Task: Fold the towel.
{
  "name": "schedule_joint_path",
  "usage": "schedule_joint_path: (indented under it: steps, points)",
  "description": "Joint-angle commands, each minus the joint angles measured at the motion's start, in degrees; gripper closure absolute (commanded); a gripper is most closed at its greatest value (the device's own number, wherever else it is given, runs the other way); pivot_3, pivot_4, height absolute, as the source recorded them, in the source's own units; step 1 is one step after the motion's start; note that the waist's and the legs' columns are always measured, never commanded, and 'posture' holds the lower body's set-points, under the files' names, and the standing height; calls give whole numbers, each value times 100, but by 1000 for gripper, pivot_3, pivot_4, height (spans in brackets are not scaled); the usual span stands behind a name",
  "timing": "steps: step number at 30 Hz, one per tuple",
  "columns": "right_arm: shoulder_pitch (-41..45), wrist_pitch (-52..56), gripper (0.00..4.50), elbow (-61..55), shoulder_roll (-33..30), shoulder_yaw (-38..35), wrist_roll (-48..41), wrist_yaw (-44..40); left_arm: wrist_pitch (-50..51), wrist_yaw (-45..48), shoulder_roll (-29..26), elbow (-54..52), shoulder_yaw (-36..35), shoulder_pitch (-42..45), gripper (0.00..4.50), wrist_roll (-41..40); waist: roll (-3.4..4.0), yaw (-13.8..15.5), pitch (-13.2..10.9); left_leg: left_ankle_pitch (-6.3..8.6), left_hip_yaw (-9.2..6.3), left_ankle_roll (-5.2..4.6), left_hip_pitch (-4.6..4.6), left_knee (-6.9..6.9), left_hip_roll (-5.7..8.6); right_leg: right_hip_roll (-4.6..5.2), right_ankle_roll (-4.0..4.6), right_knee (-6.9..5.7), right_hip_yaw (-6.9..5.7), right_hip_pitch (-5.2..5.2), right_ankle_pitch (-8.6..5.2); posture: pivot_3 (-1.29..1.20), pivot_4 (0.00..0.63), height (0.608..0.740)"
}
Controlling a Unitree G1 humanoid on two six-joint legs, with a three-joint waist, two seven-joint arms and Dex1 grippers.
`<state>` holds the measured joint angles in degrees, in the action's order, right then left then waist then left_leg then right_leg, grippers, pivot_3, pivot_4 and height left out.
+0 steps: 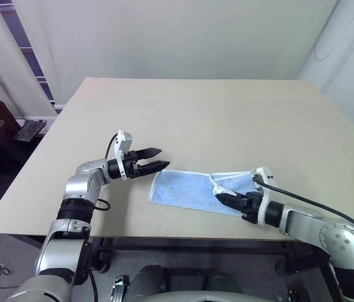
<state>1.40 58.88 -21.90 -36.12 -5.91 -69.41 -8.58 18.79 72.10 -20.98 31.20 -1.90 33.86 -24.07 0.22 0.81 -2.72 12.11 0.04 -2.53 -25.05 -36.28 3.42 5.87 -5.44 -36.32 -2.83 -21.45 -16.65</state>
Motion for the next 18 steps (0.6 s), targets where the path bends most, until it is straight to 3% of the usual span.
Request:
schedule_joint_path:
  steps: [1,4,8,10,18]
  points:
    - [-31,-279,1357,-487,-71,-435,-16,-386,79,0,-43,-251,-39,63,225,-69,0,11,0,0,0,0,0,-1,0,0,-1,0,0,0,0,0,0,722]
    - [-358,-514,347,-857,-214,-1034,-290,-927,83,-15,-41,-344,58,100,225,-4,-1,23,0,0,0,-1,-1,-2,0,0,-3,1,-1,1,2,0,0,722]
    - [-577,-954,347,-744,-173,-1685,-106,-1139,143,-101,89,-524,118,199,225,-65,-1,7,1,0,0,0,-1,-4,0,0,-9,2,-1,3,7,0,0,722]
    - [-732,-1224,300,-655,-174,-1646,388,-1336,193,-4,233,-675,170,271,604,-187,-2,4,1,5,0,8,0,-5,0,-1,-8,2,-1,3,12,0,0,722]
    - [-627,-1985,3151,-100,317,-1247,1403,-1824,245,-152,1271,-741,477,654,3362,-249,-2,-3,3,6,0,8,0,-27,0,-2,-5,1,-2,10,13,0,0,722]
